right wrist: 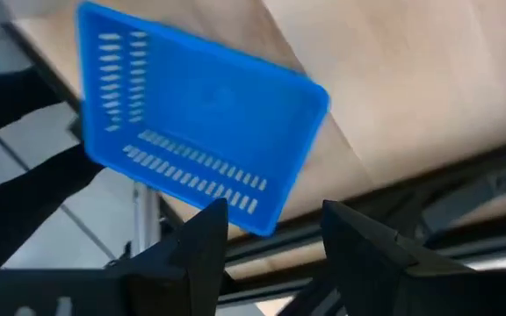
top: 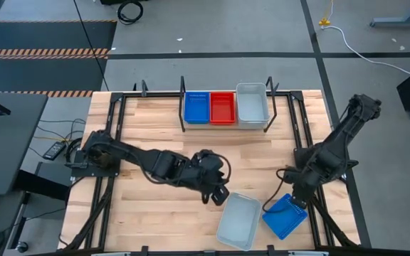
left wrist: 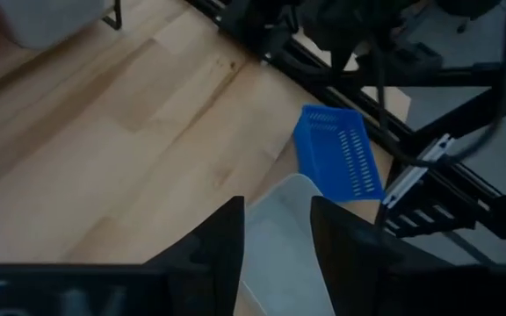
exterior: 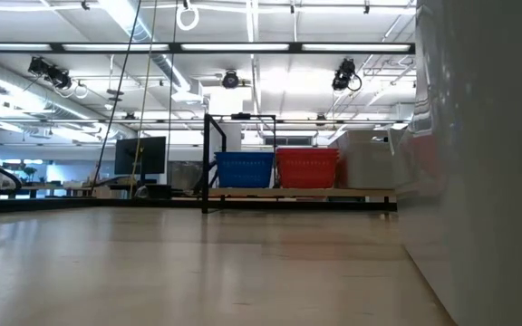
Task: Stack baskets on shelf by color
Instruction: Stack the blue bin on the blue bin on the shelf, then stack the gray bin on the gray bin on the shelf
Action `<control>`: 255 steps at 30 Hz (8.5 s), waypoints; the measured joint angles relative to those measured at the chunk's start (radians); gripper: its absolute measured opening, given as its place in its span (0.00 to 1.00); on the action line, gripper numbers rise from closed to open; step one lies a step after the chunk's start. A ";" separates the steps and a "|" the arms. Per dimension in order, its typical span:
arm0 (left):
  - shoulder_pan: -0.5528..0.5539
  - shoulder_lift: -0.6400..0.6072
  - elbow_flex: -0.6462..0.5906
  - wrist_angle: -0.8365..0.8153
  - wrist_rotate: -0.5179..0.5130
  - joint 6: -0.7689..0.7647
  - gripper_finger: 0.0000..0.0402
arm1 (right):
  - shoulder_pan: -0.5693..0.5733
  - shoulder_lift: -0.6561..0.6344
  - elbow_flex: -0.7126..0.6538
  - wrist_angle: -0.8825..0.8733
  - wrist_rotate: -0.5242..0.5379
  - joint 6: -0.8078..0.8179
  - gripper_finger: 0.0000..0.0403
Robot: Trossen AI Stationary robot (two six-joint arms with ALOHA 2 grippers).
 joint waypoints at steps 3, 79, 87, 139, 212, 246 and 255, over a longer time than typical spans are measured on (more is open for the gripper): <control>-0.018 0.000 0.000 -0.001 -0.003 -0.025 0.34 | 0.048 0.000 -0.032 0.004 0.052 0.094 0.47; 0.294 0.001 0.000 -0.420 -0.008 -0.051 0.34 | -0.787 0.083 -0.318 0.830 0.459 -0.014 0.39; 0.363 0.028 -0.033 -0.468 0.123 -0.149 0.41 | -0.820 0.093 -0.317 0.961 0.403 -0.130 0.53; 0.387 0.217 -0.373 0.123 0.406 -0.261 0.03 | -0.816 -0.217 -0.317 0.603 0.099 -0.284 0.54; 0.963 0.279 0.267 -0.423 0.369 1.665 0.04 | -0.699 -0.216 -0.317 0.813 0.256 -0.073 0.54; 0.771 0.176 0.267 -0.406 0.299 1.392 0.42 | -0.587 -0.216 -0.317 0.790 0.307 -0.083 0.54; 0.487 0.123 0.269 -0.430 0.502 1.161 0.41 | -0.580 -0.216 -0.317 0.748 0.042 -0.105 0.54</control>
